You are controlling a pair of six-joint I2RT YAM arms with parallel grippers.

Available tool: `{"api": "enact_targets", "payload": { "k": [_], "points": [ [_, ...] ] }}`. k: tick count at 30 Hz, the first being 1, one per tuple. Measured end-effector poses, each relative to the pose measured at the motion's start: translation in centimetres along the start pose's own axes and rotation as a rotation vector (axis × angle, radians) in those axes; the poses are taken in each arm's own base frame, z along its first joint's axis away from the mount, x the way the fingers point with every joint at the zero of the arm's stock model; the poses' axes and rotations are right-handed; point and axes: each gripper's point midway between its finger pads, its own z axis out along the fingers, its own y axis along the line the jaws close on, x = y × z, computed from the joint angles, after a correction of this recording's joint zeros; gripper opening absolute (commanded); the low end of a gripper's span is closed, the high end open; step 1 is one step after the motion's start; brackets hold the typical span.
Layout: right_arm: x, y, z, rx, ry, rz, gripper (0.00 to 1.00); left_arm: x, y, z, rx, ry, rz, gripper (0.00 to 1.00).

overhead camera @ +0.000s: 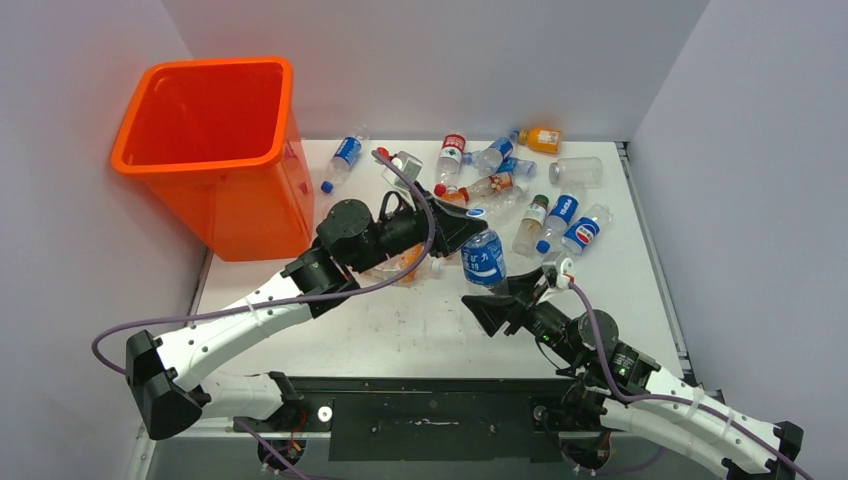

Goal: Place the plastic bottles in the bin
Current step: Pick up the plastic bottle at the center of the board.

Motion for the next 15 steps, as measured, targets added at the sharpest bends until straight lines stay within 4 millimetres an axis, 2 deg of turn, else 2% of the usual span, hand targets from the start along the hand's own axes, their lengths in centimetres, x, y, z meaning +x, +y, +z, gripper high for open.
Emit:
{"api": "enact_targets", "payload": {
  "k": [2, 3, 4, 8, 10, 12, 13, 15],
  "points": [
    [0.0, 0.0, 0.0, -0.001, 0.0, 0.0, 0.89, 0.0, -0.1, 0.0, 0.004, 0.001, 0.003, 0.0],
    [0.1, 0.1, 0.0, -0.003, 0.005, 0.003, 0.97, 0.0, -0.1, 0.0, 0.005, 0.002, 0.003, 0.0],
    [0.3, 0.1, 0.0, -0.004, 0.013, 0.003, 0.91, 0.1, -0.1, 0.0, 0.005, 0.005, 0.007, 0.0],
    [0.0, 0.4, -0.1, -0.004, 0.04, 0.01, 0.9, 0.5, 0.7, -0.7, -0.045, 0.024, 0.059, 0.0],
    [-0.8, 0.8, -0.2, -0.009, 0.039, 0.013, 0.9, -0.4, 1.6, -2.0, -0.118, 0.016, 0.129, 0.0],
    [-2.0, 1.3, -0.4, -0.015, 0.03, 0.014, 0.9, -2.6, 2.0, -3.7, -0.192, -0.013, 0.216, 0.0],
    [-2.6, 1.5, -0.5, -0.019, 0.021, 0.014, 0.9, -4.5, 1.9, -4.8, -0.231, -0.046, 0.278, 0.0],
    [-3.5, 1.8, -0.8, -0.025, 0.002, 0.015, 0.9, -10.2, 0.9, -7.5, -0.309, -0.165, 0.425, 0.0]
  ]
}}
